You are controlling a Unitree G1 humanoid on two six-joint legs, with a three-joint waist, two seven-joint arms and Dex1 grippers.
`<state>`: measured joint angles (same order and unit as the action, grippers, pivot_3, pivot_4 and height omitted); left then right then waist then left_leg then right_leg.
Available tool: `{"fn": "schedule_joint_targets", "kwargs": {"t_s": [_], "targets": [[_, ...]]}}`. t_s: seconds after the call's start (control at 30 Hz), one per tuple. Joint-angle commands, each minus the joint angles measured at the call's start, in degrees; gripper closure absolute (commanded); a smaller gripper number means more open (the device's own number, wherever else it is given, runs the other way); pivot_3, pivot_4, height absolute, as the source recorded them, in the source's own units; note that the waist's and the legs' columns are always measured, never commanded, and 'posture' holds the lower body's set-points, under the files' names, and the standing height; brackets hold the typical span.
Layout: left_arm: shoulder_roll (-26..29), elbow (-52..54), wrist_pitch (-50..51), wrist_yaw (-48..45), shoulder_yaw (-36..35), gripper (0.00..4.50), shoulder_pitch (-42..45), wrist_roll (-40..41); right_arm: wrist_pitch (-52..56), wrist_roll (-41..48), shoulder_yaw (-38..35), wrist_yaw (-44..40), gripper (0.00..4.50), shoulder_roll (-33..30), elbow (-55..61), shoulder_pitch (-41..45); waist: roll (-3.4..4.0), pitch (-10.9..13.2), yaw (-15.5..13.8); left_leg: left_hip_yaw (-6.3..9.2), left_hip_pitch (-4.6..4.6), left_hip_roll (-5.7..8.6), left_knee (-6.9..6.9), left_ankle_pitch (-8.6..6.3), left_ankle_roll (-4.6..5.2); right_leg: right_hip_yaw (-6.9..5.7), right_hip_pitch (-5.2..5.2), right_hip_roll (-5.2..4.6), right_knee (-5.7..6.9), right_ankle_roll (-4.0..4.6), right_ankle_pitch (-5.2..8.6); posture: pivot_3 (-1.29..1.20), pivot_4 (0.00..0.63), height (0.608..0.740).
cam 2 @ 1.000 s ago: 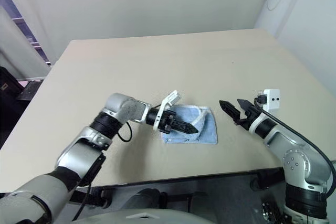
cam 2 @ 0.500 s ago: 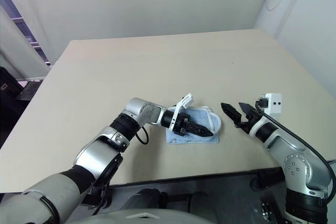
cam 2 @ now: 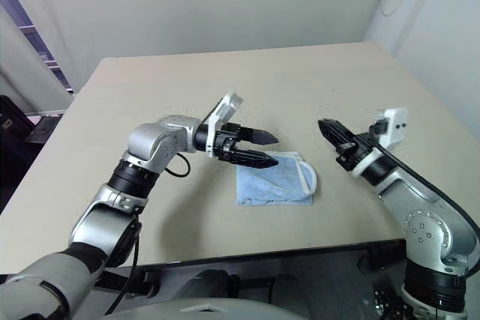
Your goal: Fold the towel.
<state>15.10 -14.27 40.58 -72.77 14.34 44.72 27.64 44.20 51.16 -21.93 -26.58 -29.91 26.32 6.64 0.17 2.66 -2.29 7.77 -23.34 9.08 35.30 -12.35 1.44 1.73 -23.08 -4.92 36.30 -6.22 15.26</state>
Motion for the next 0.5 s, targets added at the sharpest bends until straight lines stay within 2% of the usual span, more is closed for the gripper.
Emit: {"fn": "schedule_joint_targets", "kwargs": {"t_s": [0.03, 0.2, 0.3, 0.4, 0.5], "targets": [[2.8, 3.9, 0.1, -2.4, -1.0, 1.54, -1.3, 1.3, -0.5, 1.0, 3.1, -3.5, 4.50, -1.6, 3.1, 1.0, -0.03, 0.0, 0.0, 0.00, 0.00, 0.00, 0.02, 0.00, 0.00, 0.00, -0.01, 0.01, 0.00, 0.00, 0.00, 0.00, 0.000, 0.740], [4.8, 2.2, -8.0, -1.2, 2.0, 3.38, -5.6, -4.6, -2.2, -4.3, 11.0, -8.8, 4.50, -3.3, 0.5, -1.2, -0.06, 0.0, 0.0, 0.00, 0.06, 0.00, 0.04, -0.01, 0.00, -0.04, -0.02, 0.00, -0.02, 0.01, 0.00, 0.00, 0.000, 0.740], [2.5, -1.7, -13.5, 1.0, 2.9, 4.43, -7.7, -7.6, -3.5, -9.0, 15.4, -10.2, 4.50, -3.3, -4.0, -1.9, -0.05, 0.0, -0.1, 0.00, 0.07, 0.00, 0.08, -0.01, 0.00, -0.03, -0.01, 0.00, -0.03, 0.03, -0.01, 0.00, 0.000, 0.740], [-2.5, -11.8, -23.9, 6.1, 4.1, 4.43, -10.0, -12.7, -6.5, -15.0, 21.1, -12.3, 4.50, -2.5, -10.5, -3.1, -0.11, -0.1, -0.3, 0.01, 0.17, 0.00, 0.16, -0.01, 0.00, -0.06, 0.12, 0.00, -0.07, 0.06, -0.02, 0.00, 0.000, 0.740], [-5.2, -18.8, -30.9, 7.9, 5.2, 4.43, -10.6, -16.7, -9.2, -18.4, 22.9, -12.4, 4.50, -0.5, -16.3, -2.7, -0.13, -0.1, 0.0, 0.00, 0.31, 0.01, 0.20, -0.03, 0.02, -0.09, 0.35, -0.01, -0.11, 0.06, -0.02, 0.00, 0.000, 0.740]]}}
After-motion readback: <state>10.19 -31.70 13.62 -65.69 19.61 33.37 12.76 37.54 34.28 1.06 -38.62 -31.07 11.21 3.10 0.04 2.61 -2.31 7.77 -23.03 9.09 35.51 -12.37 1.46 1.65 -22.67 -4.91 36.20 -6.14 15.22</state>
